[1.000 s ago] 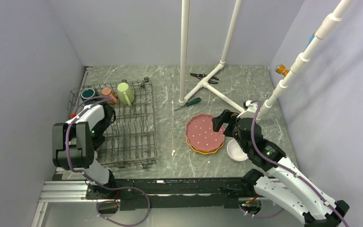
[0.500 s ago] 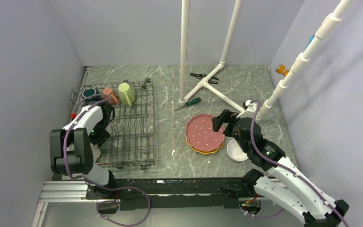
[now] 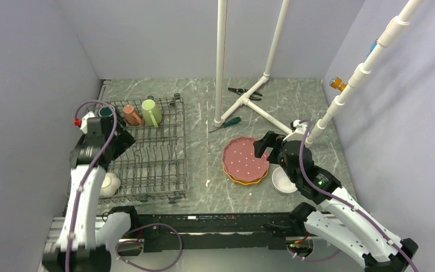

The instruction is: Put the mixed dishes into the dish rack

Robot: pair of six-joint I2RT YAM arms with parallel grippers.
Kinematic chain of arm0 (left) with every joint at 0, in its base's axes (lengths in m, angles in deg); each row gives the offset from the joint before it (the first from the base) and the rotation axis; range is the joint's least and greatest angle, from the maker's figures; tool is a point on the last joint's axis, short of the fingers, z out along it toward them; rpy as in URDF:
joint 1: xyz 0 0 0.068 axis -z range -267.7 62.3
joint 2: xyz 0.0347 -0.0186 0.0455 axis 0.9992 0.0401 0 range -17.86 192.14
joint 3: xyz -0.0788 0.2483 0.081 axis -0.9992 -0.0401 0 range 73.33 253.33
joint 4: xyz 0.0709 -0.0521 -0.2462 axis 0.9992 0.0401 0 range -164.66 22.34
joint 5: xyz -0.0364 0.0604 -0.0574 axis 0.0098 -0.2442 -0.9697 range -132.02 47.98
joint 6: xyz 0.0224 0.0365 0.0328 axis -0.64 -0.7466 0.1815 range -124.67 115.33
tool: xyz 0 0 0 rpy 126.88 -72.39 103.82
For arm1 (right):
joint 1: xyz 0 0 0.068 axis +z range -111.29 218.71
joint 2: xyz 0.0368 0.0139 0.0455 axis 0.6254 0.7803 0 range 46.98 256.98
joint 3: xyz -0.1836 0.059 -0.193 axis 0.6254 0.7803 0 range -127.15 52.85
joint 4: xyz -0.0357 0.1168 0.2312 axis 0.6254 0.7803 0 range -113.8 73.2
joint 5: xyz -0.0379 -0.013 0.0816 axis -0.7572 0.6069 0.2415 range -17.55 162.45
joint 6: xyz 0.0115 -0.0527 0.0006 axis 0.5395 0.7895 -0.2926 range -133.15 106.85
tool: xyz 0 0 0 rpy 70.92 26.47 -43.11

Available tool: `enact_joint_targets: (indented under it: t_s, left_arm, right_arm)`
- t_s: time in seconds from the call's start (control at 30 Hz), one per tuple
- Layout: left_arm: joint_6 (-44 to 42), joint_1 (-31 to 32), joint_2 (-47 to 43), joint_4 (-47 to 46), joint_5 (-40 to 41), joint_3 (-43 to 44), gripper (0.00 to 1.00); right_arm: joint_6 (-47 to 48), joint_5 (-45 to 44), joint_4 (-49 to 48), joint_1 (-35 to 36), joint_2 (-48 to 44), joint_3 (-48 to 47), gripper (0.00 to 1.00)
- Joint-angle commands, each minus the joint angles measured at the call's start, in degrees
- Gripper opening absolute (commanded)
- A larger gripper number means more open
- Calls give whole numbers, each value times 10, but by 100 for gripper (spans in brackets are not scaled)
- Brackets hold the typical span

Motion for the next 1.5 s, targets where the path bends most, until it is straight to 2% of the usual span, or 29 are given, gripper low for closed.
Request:
enact_joint_targets:
  t_s: [0.0,0.1,0.17,0.23,0.33,0.37,0.4,0.43,0.47,0.53,0.57,0.63,0.73,0.77,0.83,0.93,1.1,1.17,1.2,1.33,1.47]
  left_arm:
    - [-227,-1,-157,-275,-351,-57,99]
    - [-249,-1,-229,-426,-614,-110,99]
    - [-195,0,-243,-527,-740,-133,99]
    - [-106,0,-229,-663,-828,-155,99]
    - [88,27,-173,-951,-897,-194,99]
    - [116,53,-147,-1008,-900,-192,99]
    - [107,85,-121,-991,-901,-177,99]
    - [50,127,-92,-901,-893,-142,100]
    - [-35,170,-65,-762,-868,-93,99]
    - [-216,250,-1,-520,-750,16,99]
    - [-260,279,27,-469,-691,49,100]
    - [-276,319,85,-411,-556,110,100]
    - [-324,364,145,-336,-347,181,99]
    - [-344,376,162,-318,-277,198,99]
    - [-374,392,195,-307,-215,223,100]
    - [-407,411,224,-301,-187,235,99]
    - [-409,428,184,-415,-201,123,99]
    - [-410,441,180,-420,-187,111,99]
    - [-416,451,182,-419,-186,109,99]
    - [-475,512,212,-383,-100,133,99]
    - [-507,558,217,-385,-66,125,100]
  right_arm:
    - [6,-8,-4,-3,-4,-13,97]
    - [10,-9,6,-3,1,-26,97]
    - [12,-11,10,-2,3,-31,97]
    - [13,-12,15,-3,6,-35,97]
    - [4,-24,40,-2,17,-45,97]
    - [-12,-41,63,-2,25,-52,97]
    - [-37,-69,94,-3,37,-61,97]
    - [-67,-101,136,-2,51,-71,97]
    - [-92,-137,170,-4,68,-82,97]
    - [-141,-173,235,-4,102,-99,95]
    - [-168,-186,262,-4,118,-105,95]
    - [-211,-194,312,-6,149,-111,92]
    - [-246,-184,326,-19,187,-99,89]
    - [-245,-173,314,-27,193,-86,88]
    - [-233,-141,274,-49,196,-56,87]
    - [-209,-85,214,-83,198,-18,82]
    - [-222,-37,184,-112,222,7,72]
    - [-221,-24,167,-124,232,13,67]
    - [-223,-20,163,-129,237,14,67]
    - [-233,-8,159,-148,262,9,66]
    - [-255,-11,152,-159,277,14,63]
